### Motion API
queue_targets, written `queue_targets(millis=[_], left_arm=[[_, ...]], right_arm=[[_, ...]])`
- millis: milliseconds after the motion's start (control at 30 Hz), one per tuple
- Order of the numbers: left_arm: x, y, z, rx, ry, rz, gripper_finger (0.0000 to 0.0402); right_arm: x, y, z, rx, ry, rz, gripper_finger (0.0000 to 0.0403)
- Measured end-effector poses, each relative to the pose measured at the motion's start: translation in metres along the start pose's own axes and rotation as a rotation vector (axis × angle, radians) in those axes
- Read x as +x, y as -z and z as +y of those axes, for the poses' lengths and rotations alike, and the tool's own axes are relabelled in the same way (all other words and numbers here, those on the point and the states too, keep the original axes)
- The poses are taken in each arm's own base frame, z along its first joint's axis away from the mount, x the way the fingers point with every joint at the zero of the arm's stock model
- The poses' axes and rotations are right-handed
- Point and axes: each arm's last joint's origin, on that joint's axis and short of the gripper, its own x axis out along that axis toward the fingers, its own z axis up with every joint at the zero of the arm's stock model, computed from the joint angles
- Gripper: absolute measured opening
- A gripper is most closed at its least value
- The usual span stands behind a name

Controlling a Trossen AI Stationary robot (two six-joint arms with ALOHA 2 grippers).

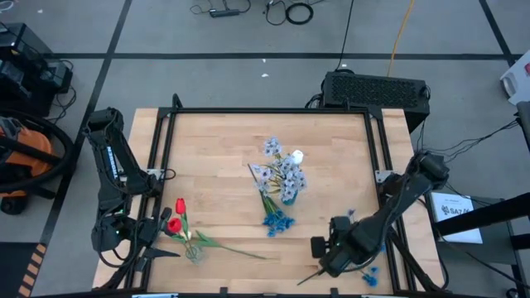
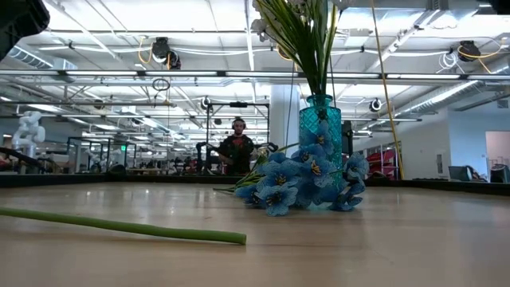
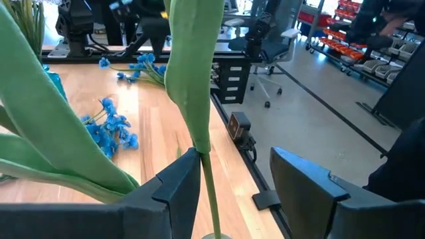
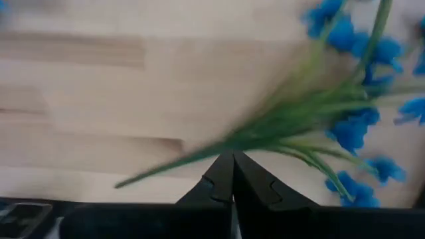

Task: Sort flowers into vase by color
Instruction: Put the bottom blue flowers into the transparent flower vase

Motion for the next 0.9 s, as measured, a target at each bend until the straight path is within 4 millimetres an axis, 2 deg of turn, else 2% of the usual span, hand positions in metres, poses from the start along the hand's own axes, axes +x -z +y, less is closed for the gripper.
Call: queue_targets(millis=[233,400,500,733,900], left_arm=[[0.000,0.000,0.000,0.000,0.000,-0.001,0.0187],[0.000,0.000,0.000,-0.002,-0.005,-0.004,0.0187],[0.000,0.000,0.000,-0.002,-0.005,-0.004,0.0187],[0.000,-0.001,0.001,-0.003,-0.027,-0.016,0.0187],[0.000,-0.001,0.002,-0.003,-0.059,-0.033,0.0187]], right_arm=[[0.038,0.014,0.000,0.183,0.250,0.065,0.0009],[0.055,0.018,0.005,0.180,0.266,0.059,0.0030],[0.058,0.021,0.008,0.155,0.239,0.084,0.0038],[0.058,0.021,0.008,-0.049,0.233,0.103,0.0043],[0.059,0.021,0.009,-0.074,0.207,0.102,0.0044]])
